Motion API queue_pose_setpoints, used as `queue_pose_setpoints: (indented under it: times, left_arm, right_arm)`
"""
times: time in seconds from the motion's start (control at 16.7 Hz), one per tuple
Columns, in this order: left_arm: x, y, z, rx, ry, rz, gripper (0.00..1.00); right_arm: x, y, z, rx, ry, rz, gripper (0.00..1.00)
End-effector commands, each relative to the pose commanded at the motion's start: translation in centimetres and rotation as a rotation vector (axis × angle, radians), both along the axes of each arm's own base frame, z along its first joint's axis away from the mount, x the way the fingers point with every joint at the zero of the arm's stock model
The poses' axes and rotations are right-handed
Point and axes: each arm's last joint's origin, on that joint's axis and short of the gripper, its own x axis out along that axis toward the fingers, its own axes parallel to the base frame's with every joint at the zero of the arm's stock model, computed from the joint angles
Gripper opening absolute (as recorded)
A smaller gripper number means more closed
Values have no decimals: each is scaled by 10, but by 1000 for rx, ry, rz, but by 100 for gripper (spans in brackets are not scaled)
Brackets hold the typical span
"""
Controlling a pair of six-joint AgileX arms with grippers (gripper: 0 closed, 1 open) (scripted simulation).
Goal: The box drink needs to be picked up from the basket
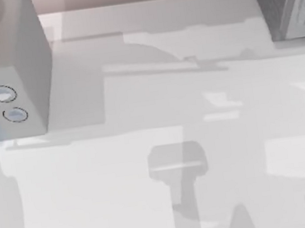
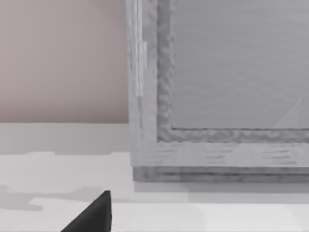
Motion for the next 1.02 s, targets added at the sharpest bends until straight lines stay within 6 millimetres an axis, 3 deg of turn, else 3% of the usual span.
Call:
queue_pose_setpoints:
  times: [0.18,0.3,0.66,1.02]
  left_arm:
    - [-7,-1,39,9,-28,5,0]
    - [-6,1,51,2,-5,14,0]
    - [18,8,36,-51,154,37,0]
    - [15,7,37,-47,151,38,0]
  right_arm:
    - [0,0,0,0,0,0,100]
    - [0,0,0,0,0,0,100]
    - [0,0,0,0,0,0,100]
    - [0,0,0,0,0,0,100]
